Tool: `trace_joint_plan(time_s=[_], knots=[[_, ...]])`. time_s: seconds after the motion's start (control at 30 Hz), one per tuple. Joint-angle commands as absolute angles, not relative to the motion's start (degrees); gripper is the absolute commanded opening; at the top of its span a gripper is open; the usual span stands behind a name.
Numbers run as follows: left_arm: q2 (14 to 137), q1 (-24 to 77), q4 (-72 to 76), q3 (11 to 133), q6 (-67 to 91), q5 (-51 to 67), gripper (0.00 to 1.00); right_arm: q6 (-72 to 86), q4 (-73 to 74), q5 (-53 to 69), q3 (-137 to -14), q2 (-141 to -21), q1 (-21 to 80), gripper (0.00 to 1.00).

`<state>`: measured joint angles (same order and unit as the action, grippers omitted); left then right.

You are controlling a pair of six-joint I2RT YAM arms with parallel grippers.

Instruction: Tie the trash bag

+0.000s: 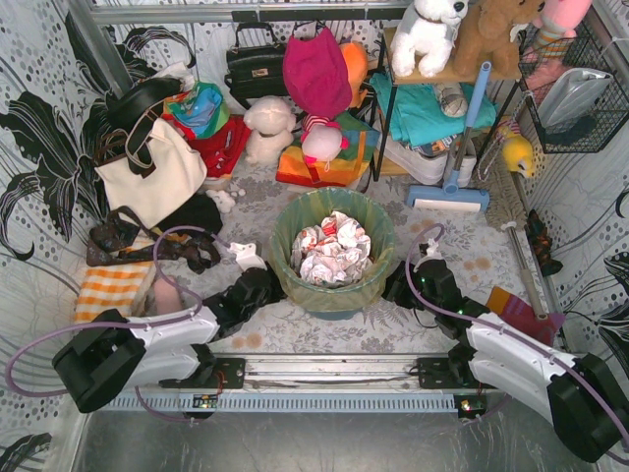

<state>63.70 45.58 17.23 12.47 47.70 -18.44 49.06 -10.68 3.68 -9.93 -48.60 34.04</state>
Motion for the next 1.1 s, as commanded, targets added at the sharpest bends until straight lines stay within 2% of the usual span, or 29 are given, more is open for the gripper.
trace_joint_plan(time_s=[0.0,0.17,0.37,0.6,0.9,1.07], knots=[[65.5,45.1,22.6,14.3,45.0,-20.5,0.4,49.1,-14.2,2.6,-8.7,-49.2,33.9,0.42],[67.6,44.9,20.7,15.2,45.6,-21.7,0.35,48.3,-16.6,2.5,-8.0,-50.3,33.9,0.42],[66.2,44.9,14.9,16.7,47.5,-25.4,0.45,48.1,-18.0,3.2,-8.5,-51.6,33.9,0.42],[62.7,44.9,10.8,17.9,47.2,-28.5,0.47,48.4,-17.7,3.6,-8.8,-51.7,33.9,0.42],[68.6,44.8,12.8,18.7,47.7,-27.5,0.47,47.9,-16.8,3.6,-9.6,-51.1,33.9,0.42],[71.6,44.7,18.0,17.8,47.6,-24.5,0.41,47.5,-17.4,4.2,-9.8,-51.9,33.9,0.42]])
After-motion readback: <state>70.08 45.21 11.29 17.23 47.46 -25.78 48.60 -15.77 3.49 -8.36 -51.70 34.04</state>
